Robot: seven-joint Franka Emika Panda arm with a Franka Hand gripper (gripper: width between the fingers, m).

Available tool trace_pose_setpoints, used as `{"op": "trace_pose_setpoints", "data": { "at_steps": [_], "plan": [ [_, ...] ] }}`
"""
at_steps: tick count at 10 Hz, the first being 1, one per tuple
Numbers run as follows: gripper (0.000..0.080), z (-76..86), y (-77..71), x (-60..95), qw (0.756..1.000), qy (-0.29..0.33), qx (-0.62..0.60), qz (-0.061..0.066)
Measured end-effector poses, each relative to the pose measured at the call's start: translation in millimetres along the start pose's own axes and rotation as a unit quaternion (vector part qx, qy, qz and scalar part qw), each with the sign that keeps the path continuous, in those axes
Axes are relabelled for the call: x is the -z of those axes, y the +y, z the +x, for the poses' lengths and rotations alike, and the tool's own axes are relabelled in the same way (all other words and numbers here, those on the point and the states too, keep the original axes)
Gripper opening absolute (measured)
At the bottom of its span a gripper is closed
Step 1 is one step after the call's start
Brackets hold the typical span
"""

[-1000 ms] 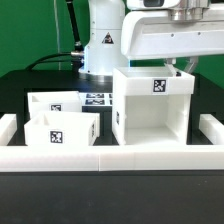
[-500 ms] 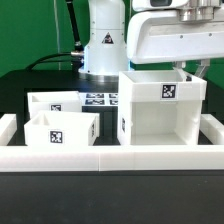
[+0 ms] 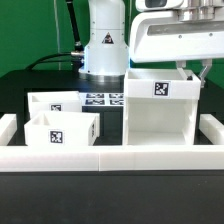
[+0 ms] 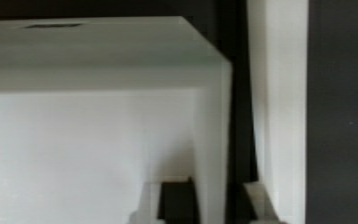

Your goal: Assemble drawer

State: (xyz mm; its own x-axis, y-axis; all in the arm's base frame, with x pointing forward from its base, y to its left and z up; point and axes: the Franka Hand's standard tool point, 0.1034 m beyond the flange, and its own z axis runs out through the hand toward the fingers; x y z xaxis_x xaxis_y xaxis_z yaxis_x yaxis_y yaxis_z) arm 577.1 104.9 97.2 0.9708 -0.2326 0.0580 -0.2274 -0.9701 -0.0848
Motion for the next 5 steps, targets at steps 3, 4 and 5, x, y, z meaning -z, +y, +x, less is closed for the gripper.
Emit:
{"op": "trace_pose_setpoints", "data": {
  "at_steps": [3, 4, 5],
  "plan": [
    [0.0038, 3.4, -3.1, -0.5, 0.995, 0.009, -0.101, 0.004],
    [0.0038, 6.4, -1.8, -0.3, 0.991, 0.014, -0.134, 0.008],
    [0.0038, 7.8, -0.9, 0.1, 0.988, 0.016, -0.156, 0.009]
  ]
}}
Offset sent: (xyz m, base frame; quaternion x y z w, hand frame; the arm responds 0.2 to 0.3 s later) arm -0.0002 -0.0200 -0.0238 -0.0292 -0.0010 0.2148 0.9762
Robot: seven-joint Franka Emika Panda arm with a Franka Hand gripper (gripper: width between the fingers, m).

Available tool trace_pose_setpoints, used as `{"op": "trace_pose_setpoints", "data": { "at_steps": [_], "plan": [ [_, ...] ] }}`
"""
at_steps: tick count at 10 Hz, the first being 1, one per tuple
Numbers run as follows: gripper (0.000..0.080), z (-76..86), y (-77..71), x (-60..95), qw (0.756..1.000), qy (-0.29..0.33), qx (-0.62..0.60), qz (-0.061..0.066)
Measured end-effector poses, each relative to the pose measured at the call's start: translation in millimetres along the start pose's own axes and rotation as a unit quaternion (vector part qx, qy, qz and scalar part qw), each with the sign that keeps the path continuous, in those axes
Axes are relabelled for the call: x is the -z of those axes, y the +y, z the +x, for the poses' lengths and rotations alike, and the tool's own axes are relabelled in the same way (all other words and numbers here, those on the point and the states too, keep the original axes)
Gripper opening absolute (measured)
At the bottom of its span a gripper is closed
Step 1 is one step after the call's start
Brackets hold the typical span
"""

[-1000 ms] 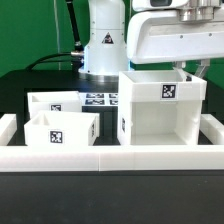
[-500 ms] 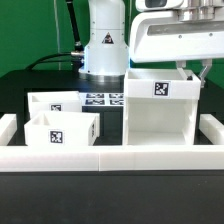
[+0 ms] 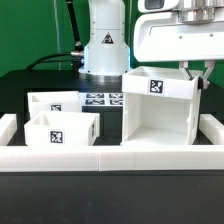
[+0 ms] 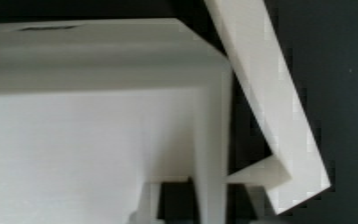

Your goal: Assemble drawer

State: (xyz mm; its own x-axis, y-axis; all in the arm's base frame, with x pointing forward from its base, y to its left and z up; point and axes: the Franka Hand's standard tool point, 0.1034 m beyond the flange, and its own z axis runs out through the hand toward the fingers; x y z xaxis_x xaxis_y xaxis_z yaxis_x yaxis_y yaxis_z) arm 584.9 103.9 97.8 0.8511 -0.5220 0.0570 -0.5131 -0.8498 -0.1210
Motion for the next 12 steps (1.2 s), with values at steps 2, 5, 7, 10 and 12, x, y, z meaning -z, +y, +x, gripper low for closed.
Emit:
{"op": "trace_pose_setpoints", "data": {
  "at_steps": [2, 5, 7, 10, 12],
  "plan": [
    [0.0038, -1.2, -4.0, 2.0, 0.999, -0.002, -0.048, 0.006],
    [0.0038, -2.4, -7.2, 3.3, 0.996, -0.005, -0.093, 0.011],
    [0.0038, 2.8, -0.5, 2.1, 0.987, -0.016, -0.161, 0.019],
    [0.0039, 20.9, 1.2, 2.6, 0.962, -0.023, -0.272, 0.033],
    [0.0041, 30.5, -7.0, 1.0, 0.940, -0.028, -0.339, 0.035]
  ]
}}
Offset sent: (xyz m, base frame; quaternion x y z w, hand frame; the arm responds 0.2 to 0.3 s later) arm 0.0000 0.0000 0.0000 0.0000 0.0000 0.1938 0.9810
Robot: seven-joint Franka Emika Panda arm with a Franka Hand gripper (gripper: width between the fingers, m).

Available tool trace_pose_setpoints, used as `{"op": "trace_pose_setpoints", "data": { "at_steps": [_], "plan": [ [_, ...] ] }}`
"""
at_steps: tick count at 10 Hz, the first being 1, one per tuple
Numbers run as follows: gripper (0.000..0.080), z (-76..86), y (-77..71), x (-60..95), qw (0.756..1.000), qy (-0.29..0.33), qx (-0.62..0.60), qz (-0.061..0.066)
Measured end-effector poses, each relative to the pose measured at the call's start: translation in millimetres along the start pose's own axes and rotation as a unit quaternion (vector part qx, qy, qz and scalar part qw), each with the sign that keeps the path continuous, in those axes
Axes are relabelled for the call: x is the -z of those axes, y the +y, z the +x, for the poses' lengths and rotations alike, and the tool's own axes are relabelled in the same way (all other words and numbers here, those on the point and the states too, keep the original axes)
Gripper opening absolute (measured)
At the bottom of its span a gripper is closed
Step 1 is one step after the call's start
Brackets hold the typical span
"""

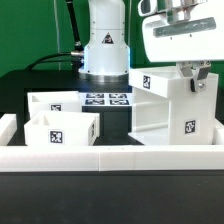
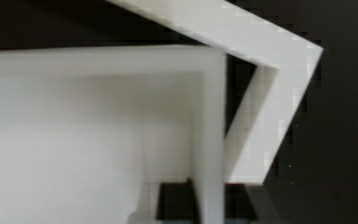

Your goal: Assemble drawer

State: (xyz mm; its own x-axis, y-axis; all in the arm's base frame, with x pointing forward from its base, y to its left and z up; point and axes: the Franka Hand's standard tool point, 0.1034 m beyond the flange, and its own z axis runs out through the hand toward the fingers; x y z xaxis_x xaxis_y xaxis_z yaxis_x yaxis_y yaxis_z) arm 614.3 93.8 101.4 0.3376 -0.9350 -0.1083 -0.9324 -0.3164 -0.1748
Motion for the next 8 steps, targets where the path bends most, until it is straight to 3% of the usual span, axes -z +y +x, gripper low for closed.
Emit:
{"op": "trace_pose_setpoints", "data": {
  "at_steps": [4, 6, 8],
  "plan": [
    [0.0041, 1.5, -18.2, -5.1, 0.994, -0.008, -0.111, 0.004],
    [0.0041, 6.7, -29.7, -7.5, 0.994, -0.013, -0.113, 0.000],
    [0.0041, 7.2, -31.2, -8.2, 0.993, -0.025, -0.117, -0.014]
  ]
}}
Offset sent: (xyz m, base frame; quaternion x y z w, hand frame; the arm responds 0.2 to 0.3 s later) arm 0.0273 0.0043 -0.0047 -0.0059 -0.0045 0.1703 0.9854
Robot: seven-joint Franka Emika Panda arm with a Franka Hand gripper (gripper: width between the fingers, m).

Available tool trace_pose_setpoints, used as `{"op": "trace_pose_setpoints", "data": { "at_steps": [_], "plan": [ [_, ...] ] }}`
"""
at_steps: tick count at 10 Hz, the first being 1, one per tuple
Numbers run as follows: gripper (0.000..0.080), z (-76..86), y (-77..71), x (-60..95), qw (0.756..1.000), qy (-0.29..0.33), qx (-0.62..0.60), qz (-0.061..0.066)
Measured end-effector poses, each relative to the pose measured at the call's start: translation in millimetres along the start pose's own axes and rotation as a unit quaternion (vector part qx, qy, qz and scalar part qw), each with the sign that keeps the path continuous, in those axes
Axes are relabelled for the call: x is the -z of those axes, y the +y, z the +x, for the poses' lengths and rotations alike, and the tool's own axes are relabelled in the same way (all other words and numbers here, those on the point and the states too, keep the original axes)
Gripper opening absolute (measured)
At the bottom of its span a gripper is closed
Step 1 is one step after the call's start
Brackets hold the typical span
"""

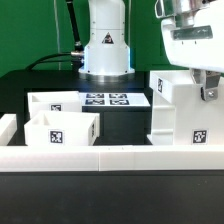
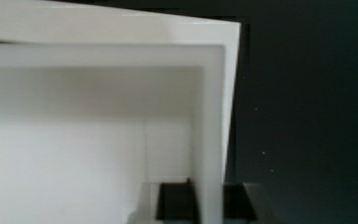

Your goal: Assemble drawer

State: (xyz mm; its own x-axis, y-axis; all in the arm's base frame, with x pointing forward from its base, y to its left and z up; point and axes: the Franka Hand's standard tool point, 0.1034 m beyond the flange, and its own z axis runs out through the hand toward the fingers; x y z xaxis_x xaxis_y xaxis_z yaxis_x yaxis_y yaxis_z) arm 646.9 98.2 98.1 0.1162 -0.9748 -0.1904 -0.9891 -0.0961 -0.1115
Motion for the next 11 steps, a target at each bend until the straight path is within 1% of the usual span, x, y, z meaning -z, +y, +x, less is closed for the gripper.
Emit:
{"op": "trace_pose_setpoints", "data": {
  "at_steps": [1, 2, 3, 4, 5, 6, 7, 8, 9, 10, 11],
  "plan": [
    [0.0041, -0.3, 0.6, 0.0, 1.000, -0.001, 0.003, -0.003],
    [0.0065, -0.8, 0.9, -0.1, 1.000, -0.001, 0.003, -0.004],
    [0.0065, -1.3, 0.2, 0.1, 1.000, -0.001, 0.006, -0.002],
    [0.0244, -1.8, -0.4, 0.4, 1.000, -0.001, 0.008, -0.001],
    [0.0380, -2.5, -0.9, 0.9, 1.000, -0.001, 0.012, 0.000],
    [0.0380, -4.5, 1.2, 3.7, 0.998, -0.002, 0.056, 0.000],
    [0.0545, -6.5, 7.7, 12.3, 0.995, -0.004, 0.097, 0.001],
    [0.0633, -5.1, 15.9, 25.1, 0.987, -0.006, 0.159, 0.004],
    [0.0633, -0.9, 24.4, 37.0, 0.979, -0.008, 0.205, 0.008],
    [0.0645, 5.3, 30.0, 51.5, 0.969, -0.011, 0.245, 0.016],
    [0.0645, 13.8, 34.6, 69.7, 0.959, -0.013, 0.283, 0.024]
  ]
}}
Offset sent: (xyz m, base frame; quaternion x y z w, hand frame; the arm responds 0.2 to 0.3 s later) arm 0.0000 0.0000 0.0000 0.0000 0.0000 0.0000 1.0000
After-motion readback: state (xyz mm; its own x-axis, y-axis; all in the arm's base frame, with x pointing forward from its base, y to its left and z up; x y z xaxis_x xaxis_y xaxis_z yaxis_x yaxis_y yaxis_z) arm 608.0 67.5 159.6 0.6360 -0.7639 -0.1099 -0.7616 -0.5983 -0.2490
